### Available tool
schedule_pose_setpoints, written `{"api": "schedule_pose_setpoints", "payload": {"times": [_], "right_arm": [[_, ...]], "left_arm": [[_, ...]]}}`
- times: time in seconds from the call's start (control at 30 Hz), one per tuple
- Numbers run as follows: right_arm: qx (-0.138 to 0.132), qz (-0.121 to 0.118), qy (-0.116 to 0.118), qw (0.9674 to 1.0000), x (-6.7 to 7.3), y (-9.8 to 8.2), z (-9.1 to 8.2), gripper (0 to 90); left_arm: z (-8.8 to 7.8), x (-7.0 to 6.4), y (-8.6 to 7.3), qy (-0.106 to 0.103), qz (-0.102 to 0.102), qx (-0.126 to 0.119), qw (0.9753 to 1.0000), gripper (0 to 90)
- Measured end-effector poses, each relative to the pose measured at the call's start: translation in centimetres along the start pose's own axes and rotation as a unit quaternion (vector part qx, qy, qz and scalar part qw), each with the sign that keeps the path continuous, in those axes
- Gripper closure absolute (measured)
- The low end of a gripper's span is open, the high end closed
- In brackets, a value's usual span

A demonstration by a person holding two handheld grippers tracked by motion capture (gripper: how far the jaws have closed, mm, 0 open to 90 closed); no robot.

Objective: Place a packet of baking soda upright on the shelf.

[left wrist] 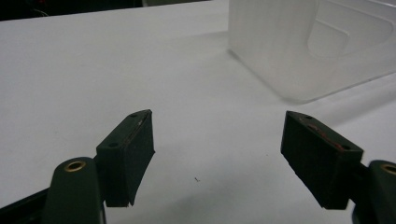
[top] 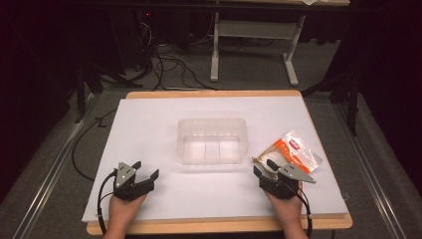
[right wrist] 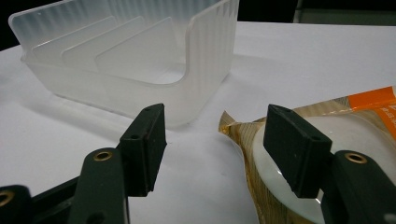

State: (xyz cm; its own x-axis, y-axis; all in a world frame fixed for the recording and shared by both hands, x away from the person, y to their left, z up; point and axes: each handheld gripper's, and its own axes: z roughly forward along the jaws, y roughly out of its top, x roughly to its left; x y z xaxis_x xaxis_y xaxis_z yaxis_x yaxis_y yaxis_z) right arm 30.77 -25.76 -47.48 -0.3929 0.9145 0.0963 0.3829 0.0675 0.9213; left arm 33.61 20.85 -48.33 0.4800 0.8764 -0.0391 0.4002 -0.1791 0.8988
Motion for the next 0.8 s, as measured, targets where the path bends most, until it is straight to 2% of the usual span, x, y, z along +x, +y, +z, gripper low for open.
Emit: {"api": "schedule_pose_setpoints", "payload": {"times": [0.2, 0.5, 0.57, 0.6, 0.63, 0.67, 0.73, 0.8], "right_arm": [[-0.004, 0.000, 0.004, 1.0000, 0.0, 0.0, -0.1, 37.5], [-0.015, 0.010, 0.008, 0.9998, -0.3, 0.1, -0.4, 33.2], [-0.009, 0.016, 0.013, 0.9997, -0.6, 0.5, -0.5, 32.8], [-0.005, 0.010, 0.011, 0.9999, -1.0, 1.6, -0.8, 33.6], [-0.005, 0.010, 0.011, 0.9999, -1.0, 1.6, -0.8, 33.6], [-0.009, -0.001, 0.006, 0.9999, -1.2, 2.2, -1.0, 33.9], [-0.007, -0.015, -0.004, 0.9998, -2.2, 3.2, -1.2, 33.4], [0.003, -0.008, -0.015, 0.9998, -3.4, 3.8, -1.0, 33.2]], "left_arm": [[0.2, -0.3, 0.1, -0.005, 0.015, 0.010, 0.9998, 24.8], [0.3, -0.1, 0.1, -0.009, 0.011, 0.020, 0.9997, 22.9], [0.5, -0.2, 0.2, -0.008, 0.013, 0.026, 0.9995, 23.4], [0.8, -0.1, 0.4, -0.018, 0.012, 0.045, 0.9988, 22.8], [0.8, -0.1, 0.4, -0.018, 0.012, 0.045, 0.9988, 22.9], [0.9, 0.0, 0.5, -0.020, 0.014, 0.053, 0.9983, 22.9], [1.2, 0.0, 0.7, -0.011, 0.022, 0.066, 0.9975, 22.9], [1.5, -0.1, 0.9, 0.009, 0.034, 0.055, 0.9979, 22.9]]}}
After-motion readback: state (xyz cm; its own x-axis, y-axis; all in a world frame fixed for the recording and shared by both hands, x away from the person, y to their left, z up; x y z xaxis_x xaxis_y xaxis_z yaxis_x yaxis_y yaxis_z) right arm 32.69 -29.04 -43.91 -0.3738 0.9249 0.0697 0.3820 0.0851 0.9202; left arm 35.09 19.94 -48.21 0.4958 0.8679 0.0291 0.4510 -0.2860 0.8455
